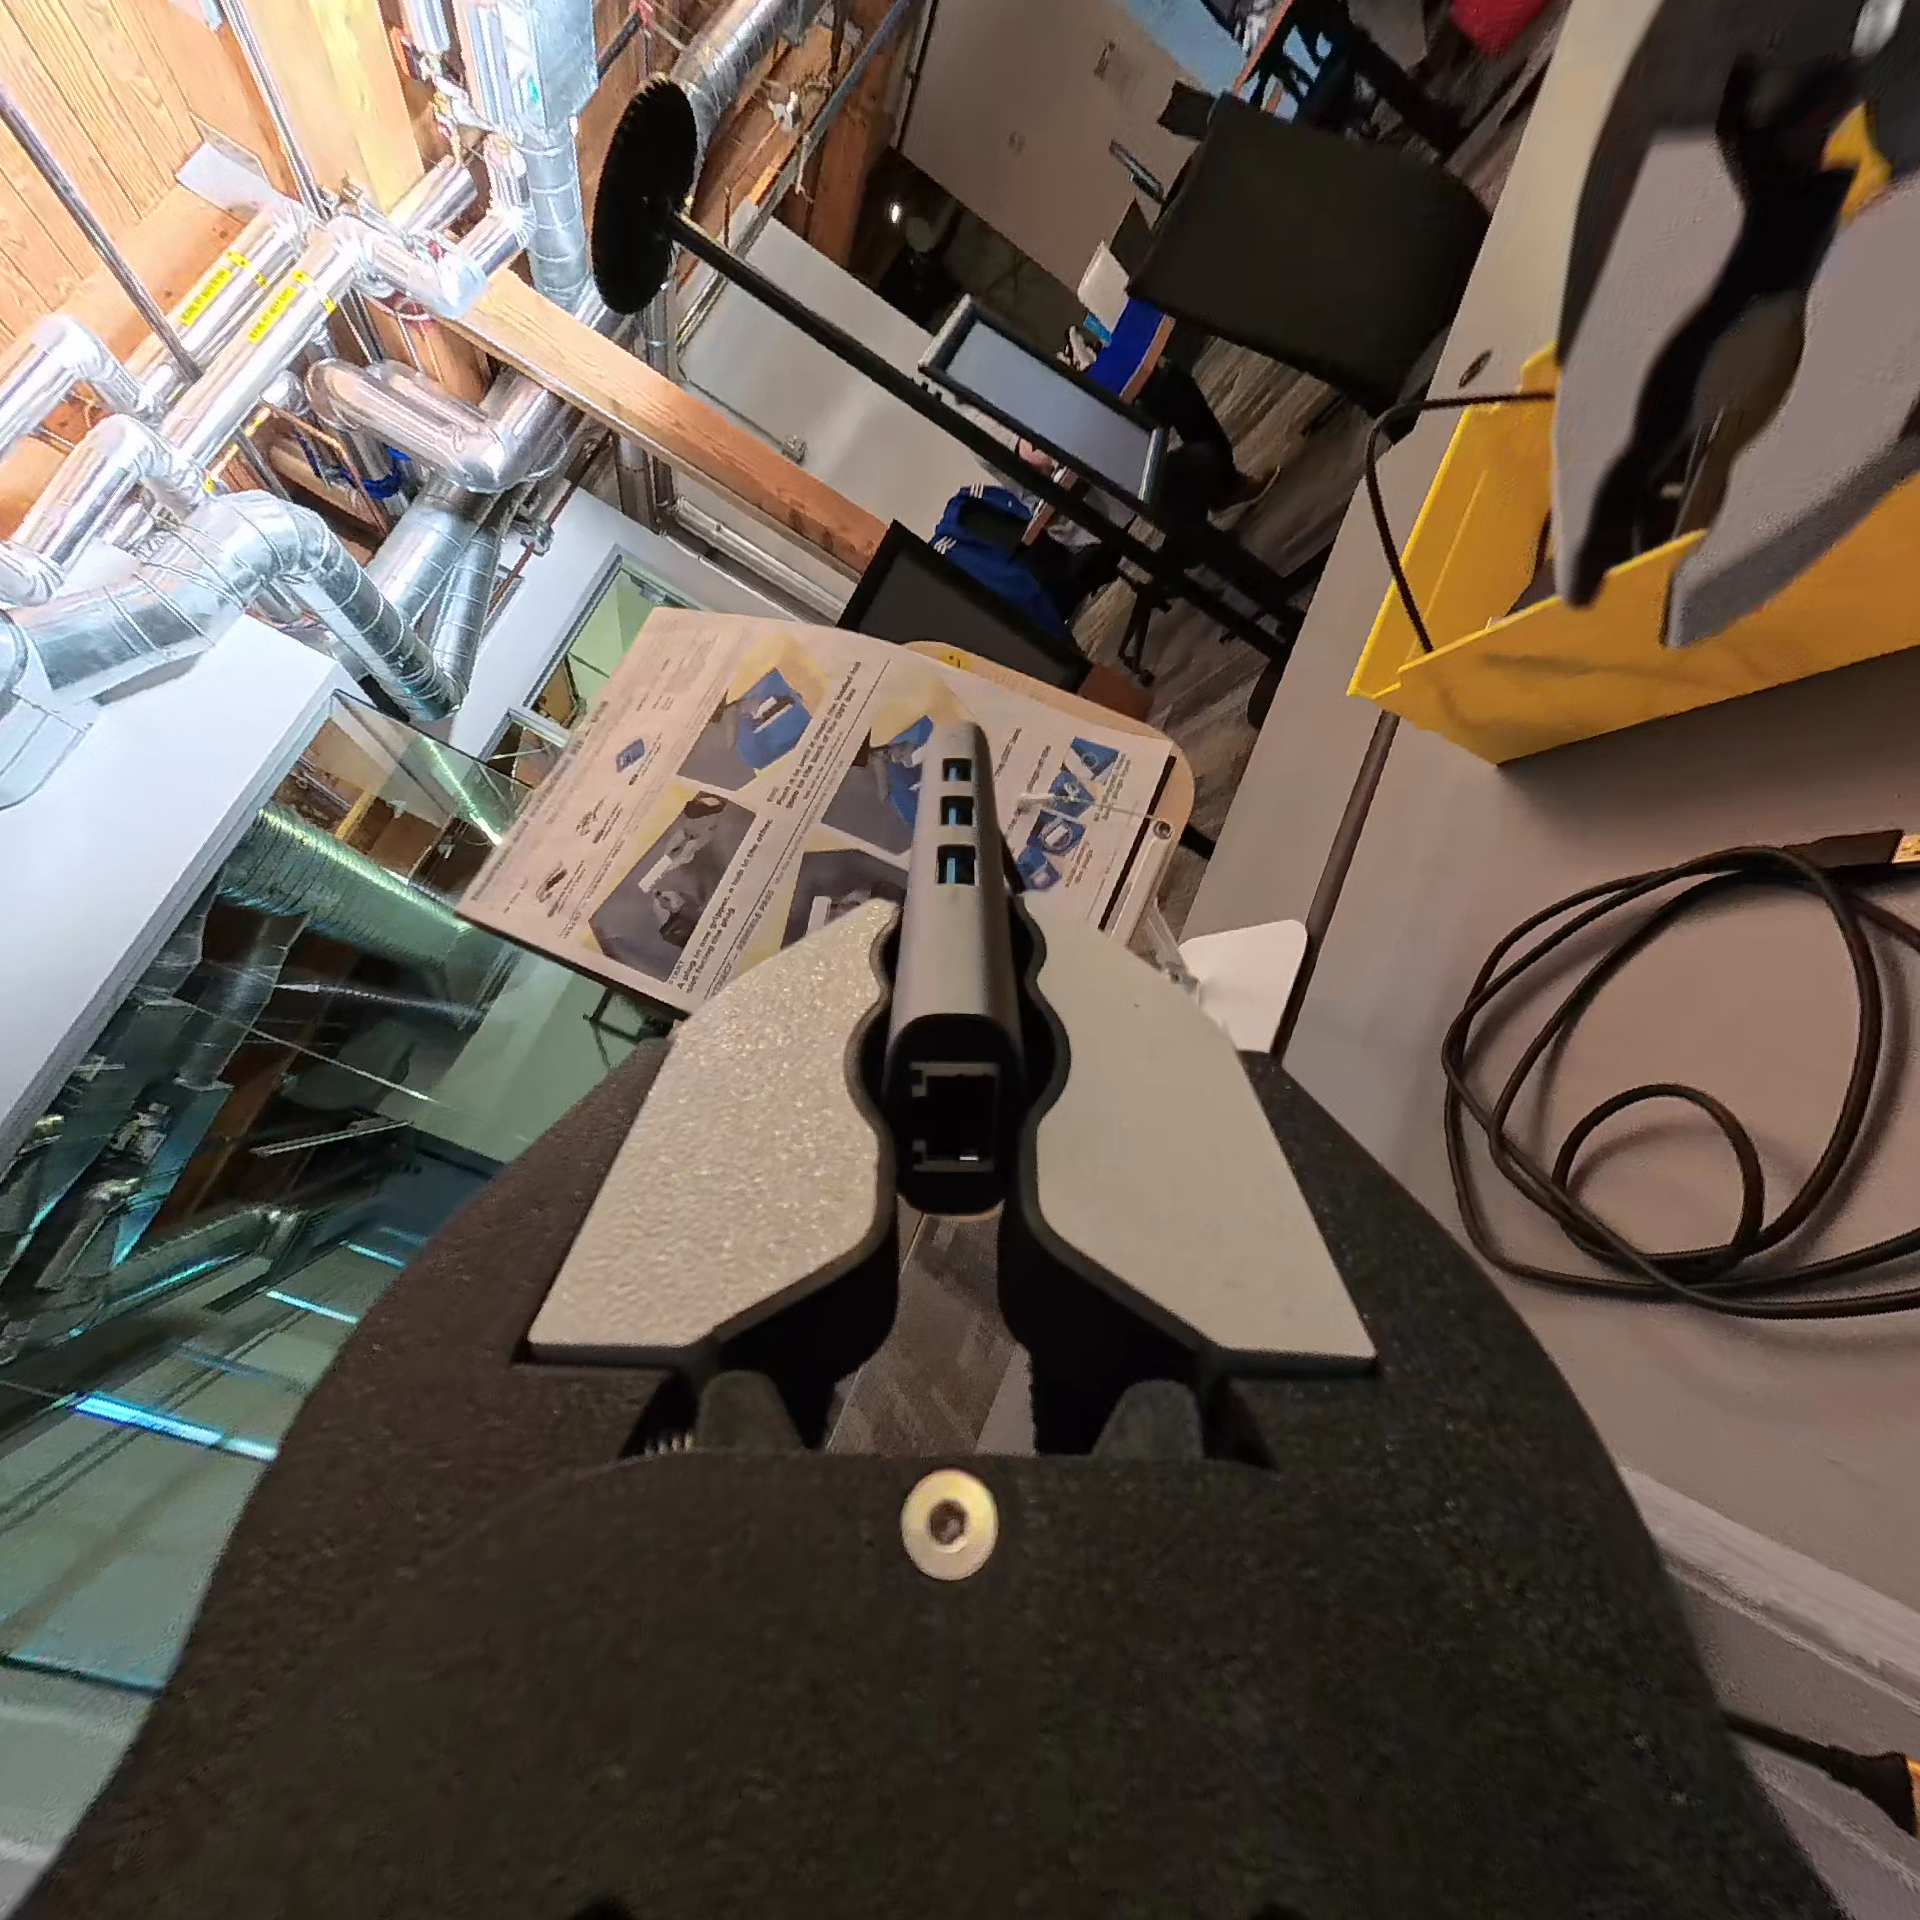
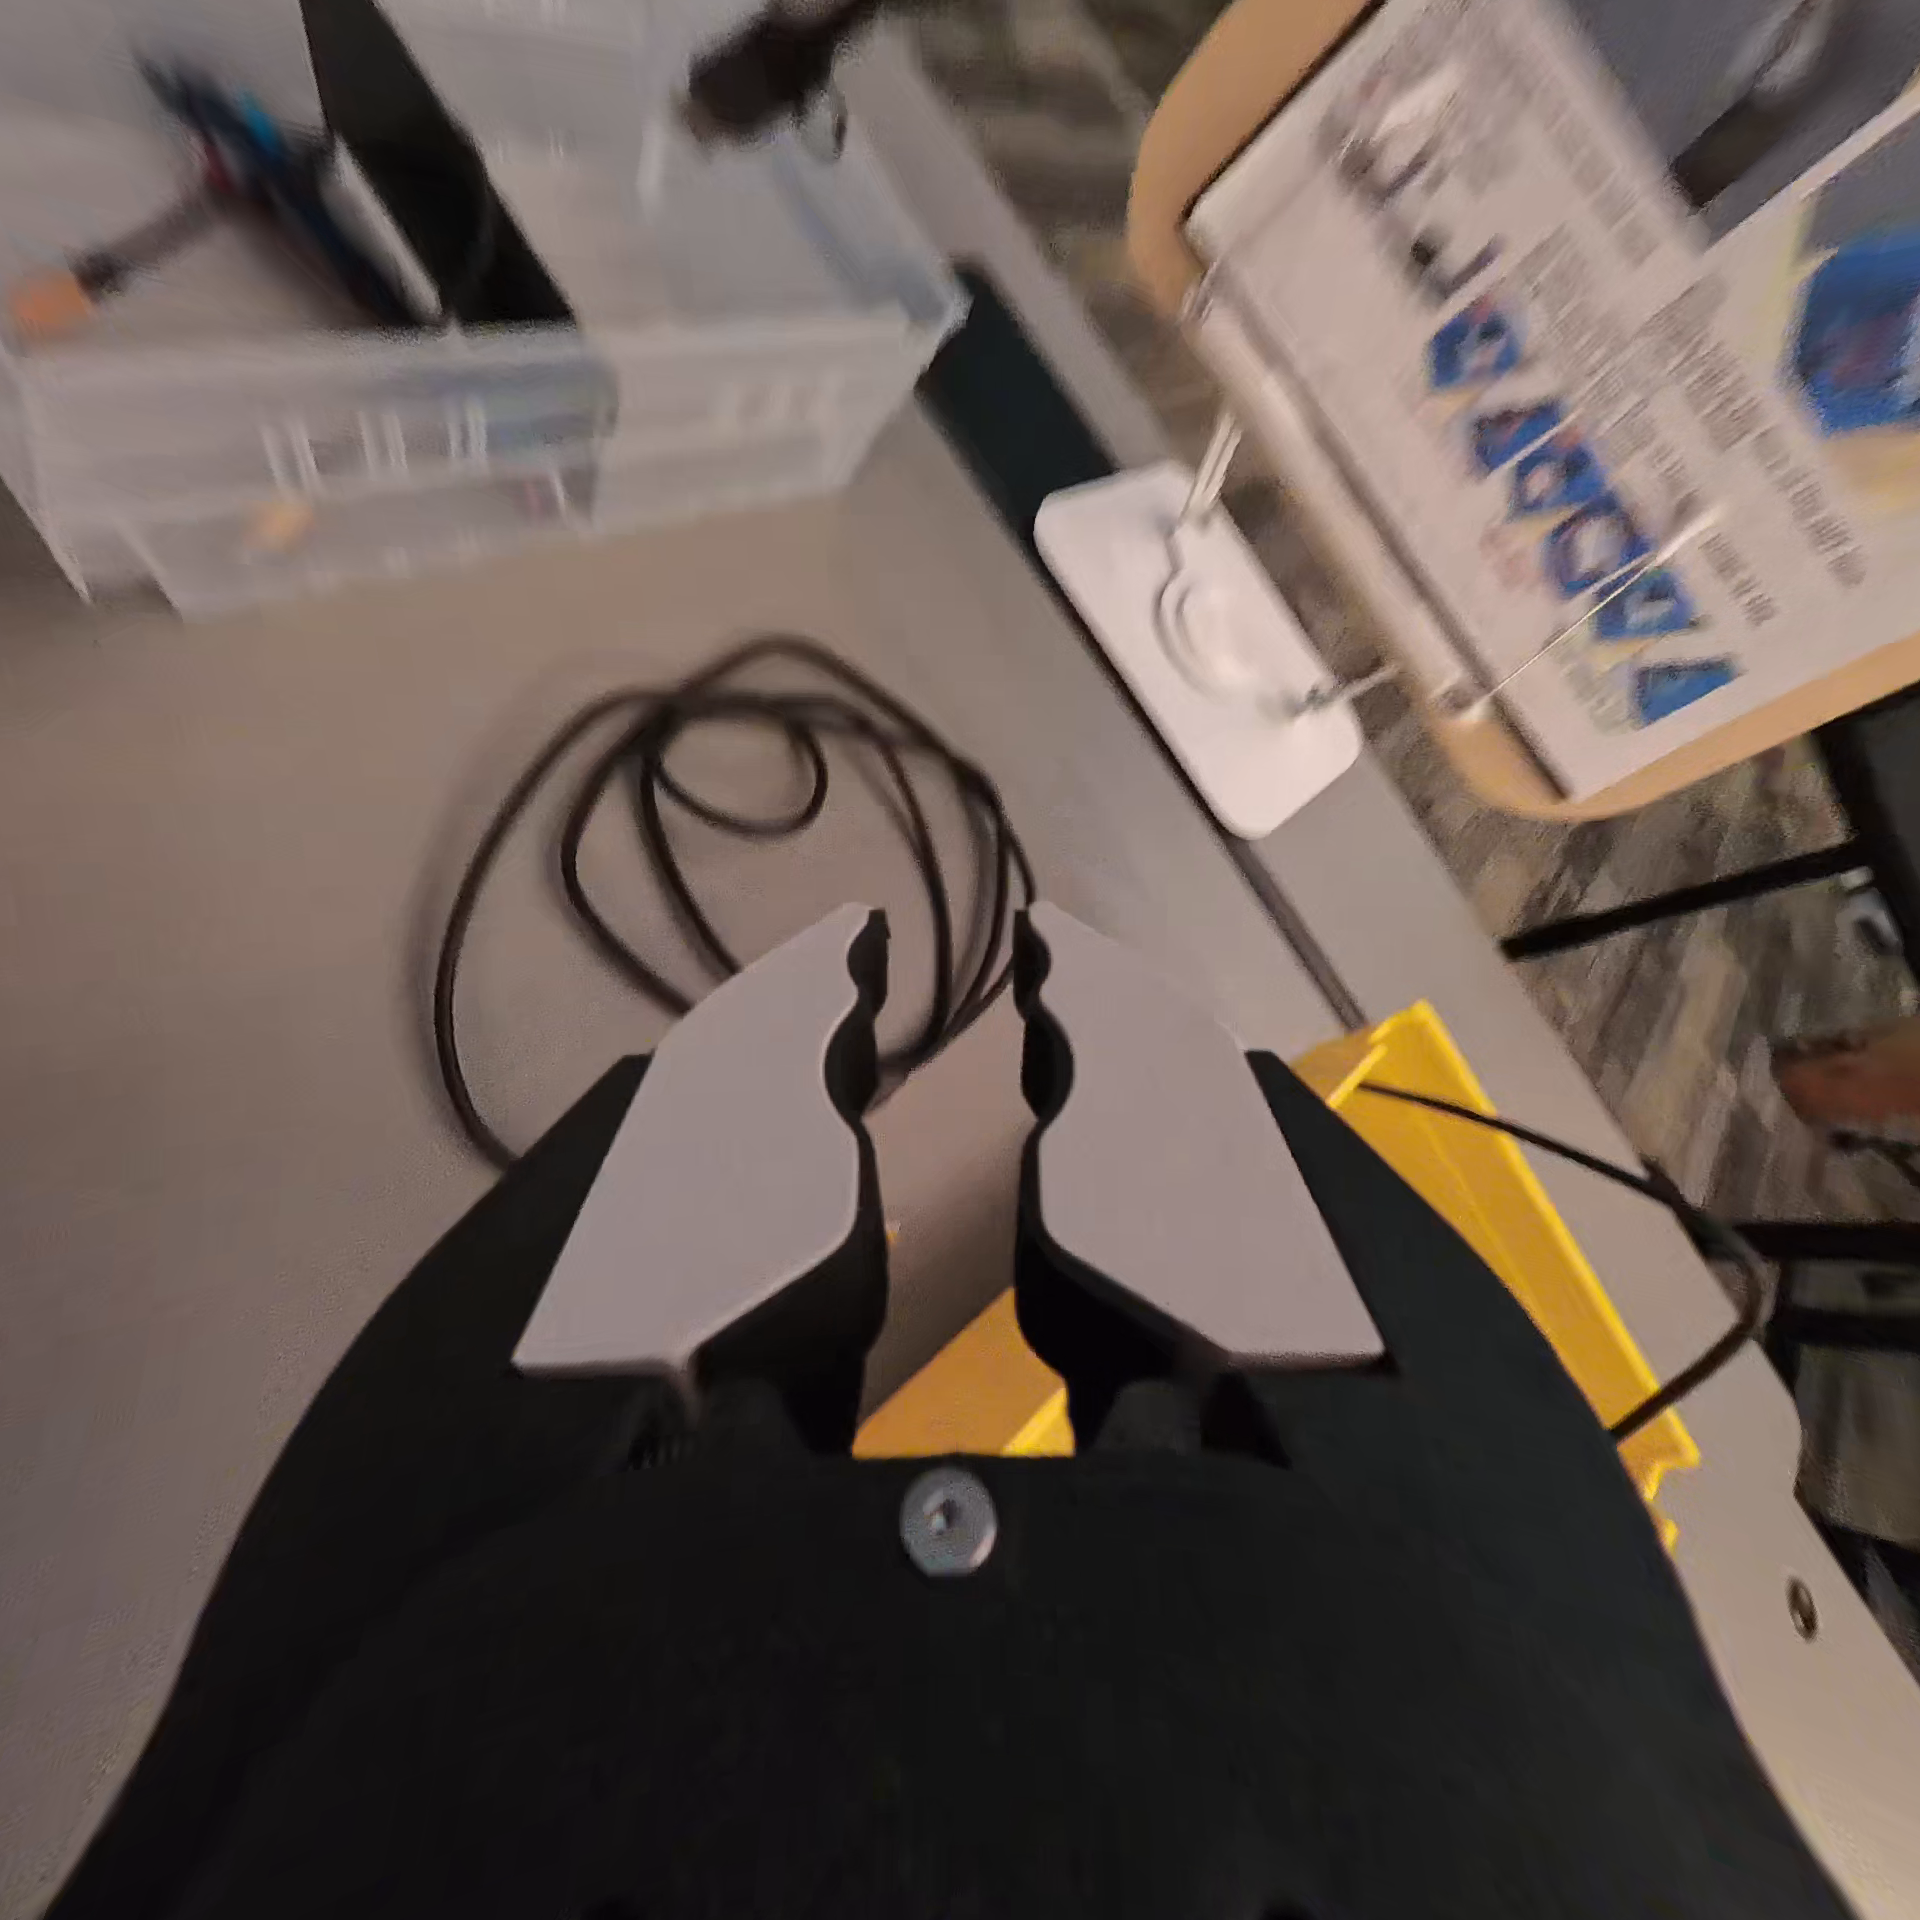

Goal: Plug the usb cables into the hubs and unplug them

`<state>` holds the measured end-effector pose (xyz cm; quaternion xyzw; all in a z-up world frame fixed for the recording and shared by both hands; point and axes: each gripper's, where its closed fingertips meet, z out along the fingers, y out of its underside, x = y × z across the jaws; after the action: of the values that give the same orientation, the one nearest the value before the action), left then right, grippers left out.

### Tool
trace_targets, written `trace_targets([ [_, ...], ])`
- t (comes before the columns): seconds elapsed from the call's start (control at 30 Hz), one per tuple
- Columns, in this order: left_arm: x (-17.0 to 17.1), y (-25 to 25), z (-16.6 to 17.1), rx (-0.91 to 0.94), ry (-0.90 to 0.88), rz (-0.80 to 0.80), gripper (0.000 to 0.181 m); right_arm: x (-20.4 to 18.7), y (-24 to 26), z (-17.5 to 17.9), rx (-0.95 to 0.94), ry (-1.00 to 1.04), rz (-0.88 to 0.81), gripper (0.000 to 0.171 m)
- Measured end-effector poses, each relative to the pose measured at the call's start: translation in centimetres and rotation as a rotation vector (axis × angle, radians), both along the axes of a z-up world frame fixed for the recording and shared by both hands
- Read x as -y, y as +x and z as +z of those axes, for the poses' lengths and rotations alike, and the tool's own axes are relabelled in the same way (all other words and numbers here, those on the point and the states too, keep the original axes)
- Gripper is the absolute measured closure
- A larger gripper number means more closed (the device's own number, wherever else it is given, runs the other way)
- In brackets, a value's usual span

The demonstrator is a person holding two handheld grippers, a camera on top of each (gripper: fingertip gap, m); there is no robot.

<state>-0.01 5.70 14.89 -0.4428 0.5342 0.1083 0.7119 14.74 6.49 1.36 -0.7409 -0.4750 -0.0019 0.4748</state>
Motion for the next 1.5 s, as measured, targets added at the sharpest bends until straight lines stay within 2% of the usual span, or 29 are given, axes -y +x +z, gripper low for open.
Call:
trace_targets([
  [0.07, 0.4, 0.1, 0.3, 0.019, 0.002, -0.024, 0.165, -0.3, 0.5, -2.6, 0.098, -0.106, 0.017, 0.151],
  [0.13, 0.7, 0.0, 0.5, 0.028, 0.005, -0.035, 0.165, 0.7, 0.1, -5.4, 0.285, -0.182, 0.245, 0.158],
  [0.2, 1.0, 0.0, 0.7, 0.037, 0.006, -0.050, 0.165, 0.8, 1.1, -8.0, 0.603, -0.112, 0.497, 0.165],
  [0.27, 1.2, 0.2, 0.9, 0.044, 0.009, -0.061, 0.165, -0.4, 3.3, -10.3, 0.916, -0.074, 0.629, 0.169],
  [0.43, 1.0, 0.3, 0.7, 0.035, 0.009, -0.054, 0.165, -2.4, 5.0, -13.5, 1.119, -0.179, 0.773, 0.169],
  [0.7, 0.2, -0.7, 0.8, 0.054, 0.001, -0.021, 0.164, -4.0, 4.8, -16.0, 1.017, -0.312, 0.858, 0.163],
  [0.83, -0.3, -0.9, 0.7, 0.048, 0.003, 0.009, 0.165, -5.4, 4.6, -16.4, 0.990, -0.262, 0.872, 0.154],
  [1.17, -2.3, -0.5, -0.9, 0.027, -0.050, 0.041, 0.165, -5.2, 2.6, -16.1, 0.865, -0.172, 0.962, 0.154],
  [1.5, -2.6, -0.6, -1.3, 0.009, -0.062, 0.064, 0.165, -7.6, 3.6, -15.5, 0.943, -0.182, 0.910, 0.149],
])
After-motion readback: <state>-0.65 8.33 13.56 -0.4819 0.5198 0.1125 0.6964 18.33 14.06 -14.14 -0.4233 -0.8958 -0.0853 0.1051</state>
